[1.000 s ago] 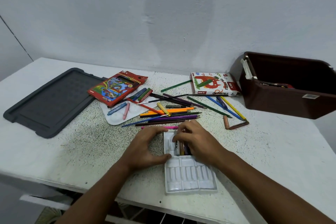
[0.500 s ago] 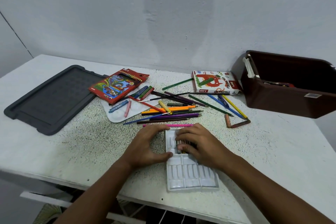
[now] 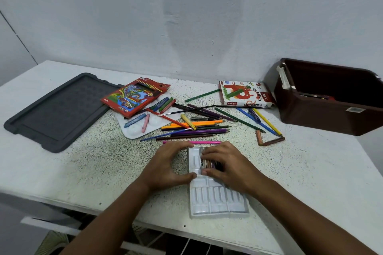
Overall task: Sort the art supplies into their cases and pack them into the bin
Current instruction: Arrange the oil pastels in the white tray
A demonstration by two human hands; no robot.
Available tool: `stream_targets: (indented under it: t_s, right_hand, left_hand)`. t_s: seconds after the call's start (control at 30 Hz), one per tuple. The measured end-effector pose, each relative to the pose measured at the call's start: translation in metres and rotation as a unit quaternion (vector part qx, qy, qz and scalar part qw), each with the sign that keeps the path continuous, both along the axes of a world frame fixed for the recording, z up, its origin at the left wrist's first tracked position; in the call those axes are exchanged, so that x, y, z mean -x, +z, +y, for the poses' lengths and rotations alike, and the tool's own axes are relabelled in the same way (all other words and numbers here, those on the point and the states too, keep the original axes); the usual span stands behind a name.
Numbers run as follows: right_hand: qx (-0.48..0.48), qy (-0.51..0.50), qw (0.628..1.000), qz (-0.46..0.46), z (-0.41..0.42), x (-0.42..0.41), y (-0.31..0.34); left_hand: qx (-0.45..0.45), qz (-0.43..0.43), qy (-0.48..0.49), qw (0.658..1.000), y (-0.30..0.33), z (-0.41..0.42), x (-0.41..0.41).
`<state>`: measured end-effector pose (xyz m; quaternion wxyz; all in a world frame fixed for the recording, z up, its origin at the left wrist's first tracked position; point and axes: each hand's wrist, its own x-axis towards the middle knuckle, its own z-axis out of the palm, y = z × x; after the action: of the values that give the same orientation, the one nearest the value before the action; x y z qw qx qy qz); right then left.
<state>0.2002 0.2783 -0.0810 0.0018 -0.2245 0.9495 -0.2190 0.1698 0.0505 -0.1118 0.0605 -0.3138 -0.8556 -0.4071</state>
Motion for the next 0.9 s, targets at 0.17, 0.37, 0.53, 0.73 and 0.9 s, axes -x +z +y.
stream_targets:
  t_s: [0.17,0.37,0.53,0.73,0.9]
  right_hand:
    - [0.0,0.001,1.0,-0.002,0.001,0.0,-0.001]
    - [0.051,-0.022,0.998,-0.032,0.006,0.002,0.01]
    - [0.073,-0.222,0.972,0.014,0.044,0.04,0.012]
    - [-0.061,-0.342,0.938,0.013,0.093,0.085,0.012]
    - [-0.102,-0.361,0.927,0.0,0.095,0.096,0.009]
  left_hand:
    - [-0.005,-0.004,0.0,1.0,0.002,0.0,0.0]
    - [-0.016,-0.031,0.006,0.999,0.001,-0.002,-0.001]
    - [-0.007,-0.053,0.006,0.999,-0.001,-0.004,0.001]
    - [0.012,-0.072,0.026,0.997,-0.001,0.0,0.0]
    - [0.022,-0.065,0.023,0.997,0.0,0.001,0.0]
